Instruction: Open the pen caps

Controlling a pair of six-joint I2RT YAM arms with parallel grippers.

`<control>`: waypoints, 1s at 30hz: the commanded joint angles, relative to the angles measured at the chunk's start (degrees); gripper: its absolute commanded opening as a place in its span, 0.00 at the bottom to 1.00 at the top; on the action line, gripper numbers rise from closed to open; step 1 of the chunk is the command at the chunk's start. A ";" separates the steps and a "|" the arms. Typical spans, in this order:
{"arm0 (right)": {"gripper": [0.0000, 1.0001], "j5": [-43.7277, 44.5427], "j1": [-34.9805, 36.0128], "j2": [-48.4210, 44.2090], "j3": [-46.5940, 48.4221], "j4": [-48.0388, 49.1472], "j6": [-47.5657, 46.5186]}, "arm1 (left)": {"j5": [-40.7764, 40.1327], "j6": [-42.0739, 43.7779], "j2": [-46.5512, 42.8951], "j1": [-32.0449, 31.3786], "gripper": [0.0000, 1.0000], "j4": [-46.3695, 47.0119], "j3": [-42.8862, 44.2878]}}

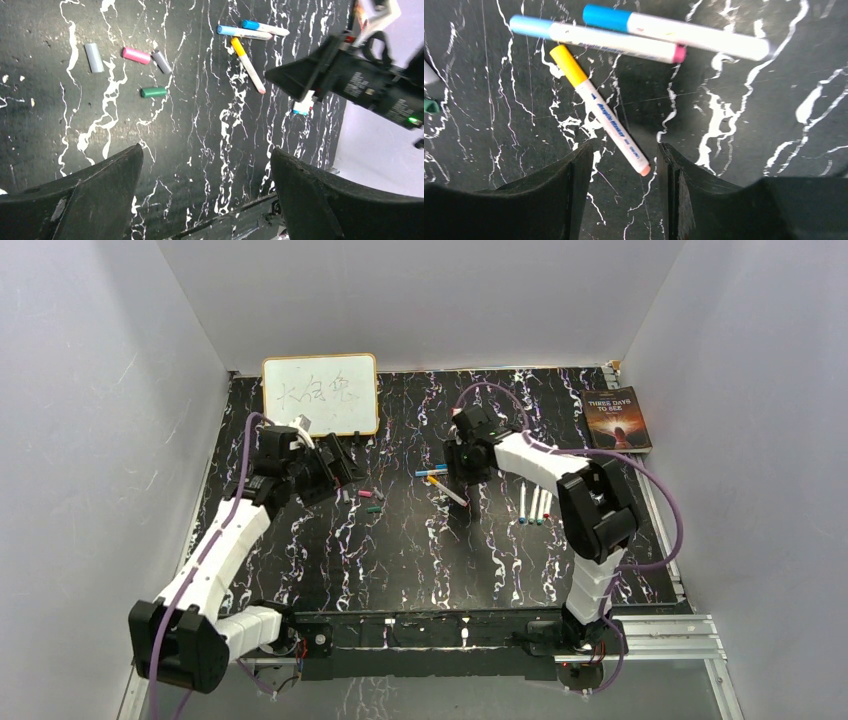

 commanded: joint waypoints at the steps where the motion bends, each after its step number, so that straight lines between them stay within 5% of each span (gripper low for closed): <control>1: 0.48 4.28 3.30 1.34 3.31 0.84 -1.77 | 2.70 0.15 -6.30 0.28 0.98 -5.98 -1.09; 13: 0.50 10.26 7.85 8.52 4.54 0.85 -3.27 | 6.62 -1.06 -18.59 0.23 0.98 -10.21 -7.03; 15: 0.40 10.62 8.77 8.44 3.08 1.13 -3.13 | 7.89 -1.71 -18.39 0.21 0.98 -8.98 -7.77; 17: 0.11 8.77 9.93 4.49 -4.18 3.44 -0.84 | 9.71 -3.46 -19.27 0.21 0.98 -6.79 -9.40; 18: 0.07 7.47 10.01 3.02 -5.47 4.35 0.17 | 10.28 -3.91 -19.49 0.23 0.98 -6.17 -9.94; 24: 0.00 -5.15 10.22 -8.45 -20.52 14.21 6.35 | 16.29 -8.66 -16.52 0.21 0.98 4.13 -16.36; 30: 0.00 -10.13 10.62 -19.66 -23.88 13.79 11.00 | 16.05 -11.11 -11.57 0.10 0.98 11.79 -16.20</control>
